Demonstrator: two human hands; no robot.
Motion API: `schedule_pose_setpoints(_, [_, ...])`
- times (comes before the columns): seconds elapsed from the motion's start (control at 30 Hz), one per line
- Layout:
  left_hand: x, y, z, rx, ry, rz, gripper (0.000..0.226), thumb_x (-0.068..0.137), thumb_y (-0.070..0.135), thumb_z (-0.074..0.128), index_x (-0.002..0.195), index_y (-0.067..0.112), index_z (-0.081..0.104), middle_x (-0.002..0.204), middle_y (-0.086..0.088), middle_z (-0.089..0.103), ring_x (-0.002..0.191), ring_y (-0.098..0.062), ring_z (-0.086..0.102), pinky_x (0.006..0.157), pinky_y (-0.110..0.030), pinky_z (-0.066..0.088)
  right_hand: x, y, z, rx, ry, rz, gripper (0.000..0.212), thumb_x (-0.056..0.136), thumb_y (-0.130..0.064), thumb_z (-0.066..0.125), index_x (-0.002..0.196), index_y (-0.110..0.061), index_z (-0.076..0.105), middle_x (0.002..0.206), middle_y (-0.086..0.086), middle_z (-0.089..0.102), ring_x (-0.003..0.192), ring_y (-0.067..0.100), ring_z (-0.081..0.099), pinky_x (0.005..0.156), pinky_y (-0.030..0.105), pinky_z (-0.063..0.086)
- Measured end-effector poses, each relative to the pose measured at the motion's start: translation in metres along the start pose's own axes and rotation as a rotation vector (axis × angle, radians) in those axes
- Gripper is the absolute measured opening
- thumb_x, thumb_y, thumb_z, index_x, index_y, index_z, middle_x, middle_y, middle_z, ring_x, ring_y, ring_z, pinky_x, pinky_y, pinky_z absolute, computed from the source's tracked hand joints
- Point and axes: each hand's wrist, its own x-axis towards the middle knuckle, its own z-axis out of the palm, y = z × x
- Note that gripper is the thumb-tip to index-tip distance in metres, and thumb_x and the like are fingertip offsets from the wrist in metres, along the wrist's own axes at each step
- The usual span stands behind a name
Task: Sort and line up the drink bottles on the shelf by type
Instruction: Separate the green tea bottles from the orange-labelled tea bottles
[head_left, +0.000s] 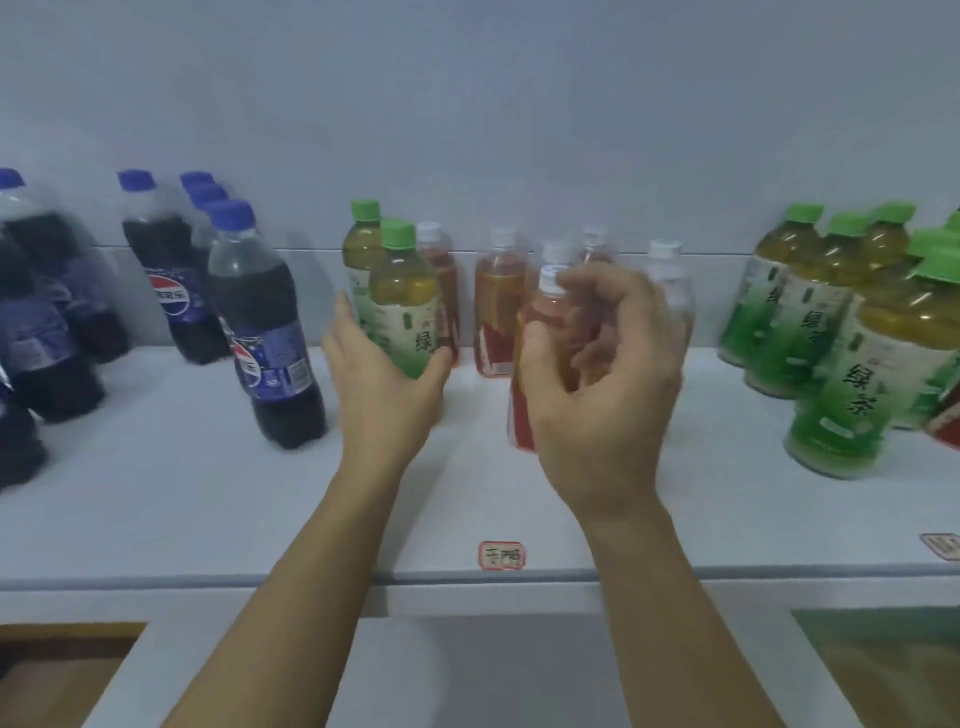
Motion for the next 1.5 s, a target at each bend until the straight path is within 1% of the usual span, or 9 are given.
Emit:
schedule_pose_setpoints(0.23, [0.023,-0.035,0.0,-0.161,-0.178,-0.095,0.067,0.077,0.024,0.086,0.13,0.025,0.045,0.126,0.004,0.065,0.112,-0.016,0.065,0.098,-0.046,0.055,-0.015,0.009,0.07,0.05,-0.2,0.326,0.042,0.088,-0.018,0.07,0.127,-0.026,0.055,0.113,-0.01,0.059,0.1,0.004,0.06,0.085,0.037,0.057])
schedule_pose_setpoints(0.4, [-0.001,-0.021,-0.033,-0.328,-0.237,0.114,0.062,0.084,0.012,0.08,0.137,0.021,0.05,0.123,0.007,0.066,0.107,-0.003,0.065,0.093,-0.038,0.058,-0.007,-0.01,0.072,0.177,-0.213,0.324,0.058,0.095,-0.028,0.065,0.147,-0.028,0.039,0.131,-0.012,0.057,0.123,0.01,0.058,0.097,0.044,0.055])
schedule_pose_setpoints(0.57, [-0.019,0.007,-0.064,-0.294,-0.47,0.422,0.066,0.087,0.033,0.071,0.148,0.031,0.045,0.132,0.01,0.061,0.12,-0.014,0.061,0.094,-0.041,0.056,0.002,-0.036,0.03,0.394,-0.094,0.246,0.062,0.097,-0.007,0.059,0.151,-0.017,0.029,0.123,0.013,0.063,0.104,0.023,0.07,0.086,0.038,0.058])
schedule_pose_setpoints(0.73, [-0.052,0.046,-0.056,-0.283,-0.626,0.613,0.047,0.097,0.044,0.056,0.143,0.035,0.049,0.112,0.019,0.067,0.096,-0.009,0.066,0.075,-0.023,0.052,0.008,-0.048,-0.026,0.342,0.013,0.267,0.058,0.094,-0.01,0.059,0.147,-0.017,0.035,0.112,0.01,0.065,0.098,0.023,0.069,0.083,0.035,0.057])
schedule_pose_setpoints(0.87, [-0.086,0.072,-0.023,-0.421,-0.787,0.641,0.04,0.1,0.038,0.05,0.139,0.035,0.05,0.111,0.021,0.068,0.095,-0.005,0.067,0.071,-0.014,0.046,0.013,-0.046,-0.074,0.191,0.104,0.205,0.054,0.093,-0.009,0.06,0.142,-0.009,0.038,0.105,-0.005,0.065,0.096,0.021,0.064,0.085,0.038,0.055])
schedule_pose_setpoints(0.97, [-0.108,0.089,0.015,-0.511,-0.877,0.57,0.04,0.1,0.039,0.051,0.139,0.031,0.05,0.114,0.016,0.068,0.101,-0.009,0.066,0.078,-0.027,0.052,0.024,-0.033,-0.11,0.087,0.101,0.212,0.054,0.092,-0.018,0.062,0.14,-0.012,0.039,0.119,0.009,0.062,0.108,0.028,0.064,0.095,0.051,0.053])
schedule_pose_setpoints(1.07, [-0.123,0.102,0.06,-0.474,-0.945,0.492,0.054,0.092,0.05,0.062,0.14,0.035,0.045,0.118,0.018,0.065,0.106,-0.006,0.065,0.085,-0.037,0.056,0.046,-0.008,-0.139,-0.057,0.019,0.21,0.054,0.092,-0.023,0.066,0.139,-0.014,0.041,0.119,0.009,0.063,0.108,0.026,0.065,0.095,0.049,0.053])
schedule_pose_setpoints(1.3, [-0.142,0.116,0.157,-0.206,-0.667,0.303,0.049,0.073,0.033,0.085,0.109,0.038,0.052,0.102,0.014,0.063,0.091,-0.001,0.062,0.076,-0.037,0.057,0.089,0.062,-0.183,-0.342,-0.411,0.144,0.064,0.087,-0.032,0.076,0.142,-0.026,0.044,0.117,-0.008,0.062,0.102,0.008,0.063,0.094,0.032,0.053])
schedule_pose_setpoints(1.5, [-0.155,0.123,0.201,-0.093,-0.506,0.204,0.047,0.074,0.02,0.085,0.106,0.03,0.051,0.095,0.016,0.063,0.082,0.013,0.058,0.06,-0.011,0.044,0.105,0.107,-0.193,-0.373,-0.528,0.052,0.073,0.082,-0.036,0.079,0.146,-0.025,0.045,0.134,0.0,0.057,0.124,0.015,0.052,0.107,0.038,0.043])
